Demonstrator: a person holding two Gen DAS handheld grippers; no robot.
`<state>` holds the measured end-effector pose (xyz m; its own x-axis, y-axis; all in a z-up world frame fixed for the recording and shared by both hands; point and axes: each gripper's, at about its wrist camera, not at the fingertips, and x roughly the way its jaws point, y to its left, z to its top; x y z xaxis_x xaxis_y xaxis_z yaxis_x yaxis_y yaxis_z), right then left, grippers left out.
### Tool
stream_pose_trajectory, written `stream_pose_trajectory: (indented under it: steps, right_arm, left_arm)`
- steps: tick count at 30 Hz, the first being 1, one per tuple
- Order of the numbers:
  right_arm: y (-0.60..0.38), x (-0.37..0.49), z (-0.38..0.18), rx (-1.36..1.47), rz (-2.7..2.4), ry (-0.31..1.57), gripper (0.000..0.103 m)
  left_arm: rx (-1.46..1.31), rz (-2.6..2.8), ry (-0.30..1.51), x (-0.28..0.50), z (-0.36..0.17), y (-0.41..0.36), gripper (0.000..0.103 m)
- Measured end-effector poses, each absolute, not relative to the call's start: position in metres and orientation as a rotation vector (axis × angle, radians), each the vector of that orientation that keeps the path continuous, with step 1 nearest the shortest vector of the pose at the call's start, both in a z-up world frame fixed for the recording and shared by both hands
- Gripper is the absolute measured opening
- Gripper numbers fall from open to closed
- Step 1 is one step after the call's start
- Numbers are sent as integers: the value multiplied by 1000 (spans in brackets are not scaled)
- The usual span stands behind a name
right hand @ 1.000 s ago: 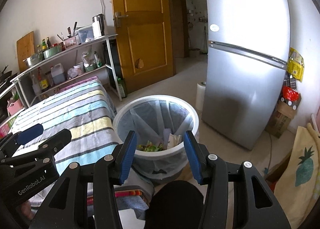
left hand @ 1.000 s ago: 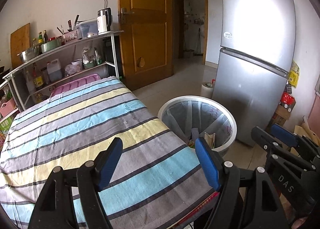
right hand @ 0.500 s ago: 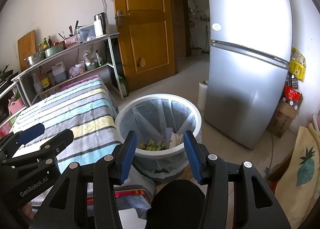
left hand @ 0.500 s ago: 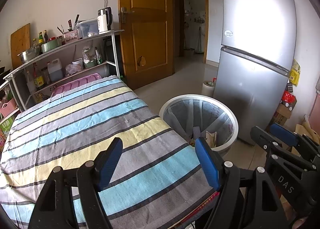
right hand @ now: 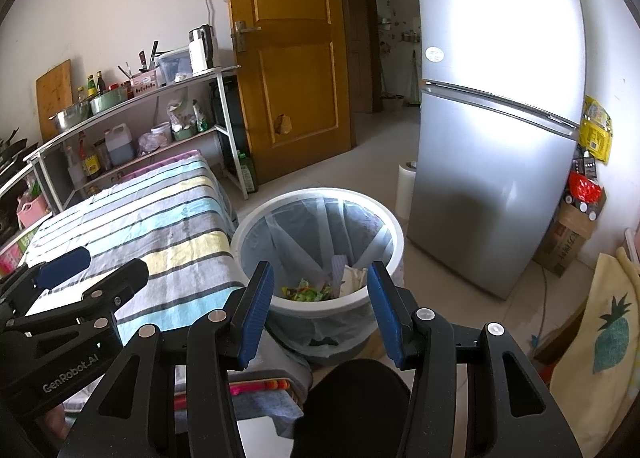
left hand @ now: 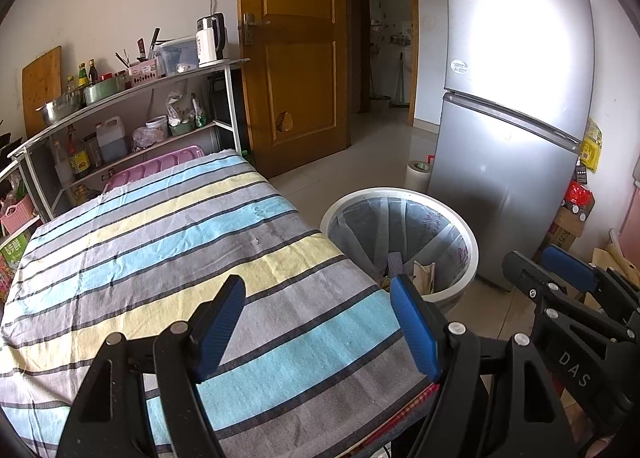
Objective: Collect trash
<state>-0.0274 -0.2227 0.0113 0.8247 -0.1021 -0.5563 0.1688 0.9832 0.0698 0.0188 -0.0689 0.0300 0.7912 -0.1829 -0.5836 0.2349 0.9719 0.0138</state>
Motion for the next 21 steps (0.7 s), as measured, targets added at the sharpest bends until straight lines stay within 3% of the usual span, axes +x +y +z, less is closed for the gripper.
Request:
stream_pose_trajectory:
  steps: [21]
  right_arm:
    - [-222, -25, 12, 114, -139, 585, 50]
  left_arm:
    - [88, -220, 621, 18, 30, -69, 77]
